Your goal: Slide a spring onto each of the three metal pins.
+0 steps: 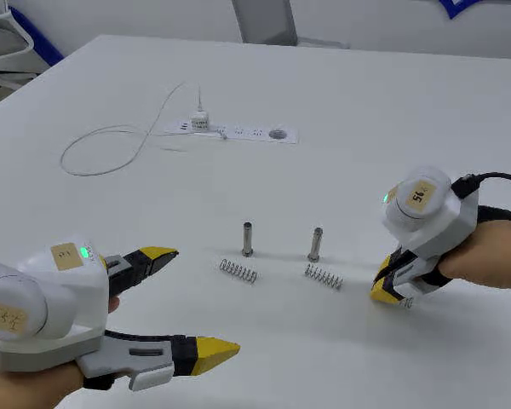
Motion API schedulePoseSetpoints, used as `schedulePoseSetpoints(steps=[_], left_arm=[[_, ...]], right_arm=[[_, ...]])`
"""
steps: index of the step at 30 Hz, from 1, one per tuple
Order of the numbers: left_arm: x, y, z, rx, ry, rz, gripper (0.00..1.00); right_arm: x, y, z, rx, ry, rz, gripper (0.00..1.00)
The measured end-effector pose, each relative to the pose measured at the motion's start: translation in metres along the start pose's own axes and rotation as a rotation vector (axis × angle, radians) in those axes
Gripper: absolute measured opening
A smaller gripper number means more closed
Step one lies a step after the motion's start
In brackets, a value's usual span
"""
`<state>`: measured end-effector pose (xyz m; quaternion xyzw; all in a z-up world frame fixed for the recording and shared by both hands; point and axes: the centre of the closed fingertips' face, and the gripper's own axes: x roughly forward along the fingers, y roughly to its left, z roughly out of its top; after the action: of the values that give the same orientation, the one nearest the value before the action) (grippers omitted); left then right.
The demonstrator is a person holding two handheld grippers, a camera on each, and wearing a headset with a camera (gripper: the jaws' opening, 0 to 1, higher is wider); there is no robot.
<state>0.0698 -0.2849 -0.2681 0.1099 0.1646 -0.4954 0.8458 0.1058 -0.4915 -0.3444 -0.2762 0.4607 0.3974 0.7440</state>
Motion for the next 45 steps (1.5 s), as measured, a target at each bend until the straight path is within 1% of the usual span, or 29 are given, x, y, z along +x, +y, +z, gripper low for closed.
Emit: schedulePoseSetpoints(steps=[7, 16, 20, 28, 34, 37, 38, 40, 41, 45], left_arm=[[0.004, -0.003, 0.002, 0.005, -0.004, -0.010, 0.86], [0.006, -0.004, 0.005, 0.014, -0.007, -0.022, 0.86], [0.007, -0.005, 0.006, 0.018, -0.007, -0.025, 0.86], [0.009, -0.008, 0.010, 0.026, -0.009, -0.030, 0.86], [0.010, -0.010, 0.011, 0.028, -0.007, -0.033, 0.86], [0.009, -0.010, 0.012, 0.029, -0.008, -0.032, 0.86], [0.009, -0.010, 0.012, 0.029, -0.009, -0.031, 0.86], [0.009, -0.011, 0.012, 0.029, -0.009, -0.031, 0.86], [0.009, -0.011, 0.013, 0.028, -0.010, -0.031, 0.86], [0.009, -0.011, 0.013, 0.028, -0.011, -0.030, 0.86]], right_arm=[[-0.012, -0.001, 0.004, 0.021, -0.050, -0.030, 0.12], [-0.022, -0.002, 0.000, 0.057, -0.089, -0.058, 0.12], [-0.025, -0.005, -0.001, 0.080, -0.110, -0.069, 0.12], [-0.034, -0.003, -0.001, 0.113, -0.157, -0.091, 0.12], [-0.039, -0.002, -0.002, 0.134, -0.176, -0.102, 0.12], [-0.045, -0.004, 0.002, 0.153, -0.207, -0.112, 0.12], [-0.049, -0.006, 0.004, 0.161, -0.224, -0.119, 0.12], [-0.054, -0.006, 0.010, 0.195, -0.266, -0.107, 0.12], [-0.059, -0.008, 0.013, 0.202, -0.288, -0.111, 0.12], [-0.073, -0.011, 0.021, 0.215, -0.330, -0.122, 0.12]])
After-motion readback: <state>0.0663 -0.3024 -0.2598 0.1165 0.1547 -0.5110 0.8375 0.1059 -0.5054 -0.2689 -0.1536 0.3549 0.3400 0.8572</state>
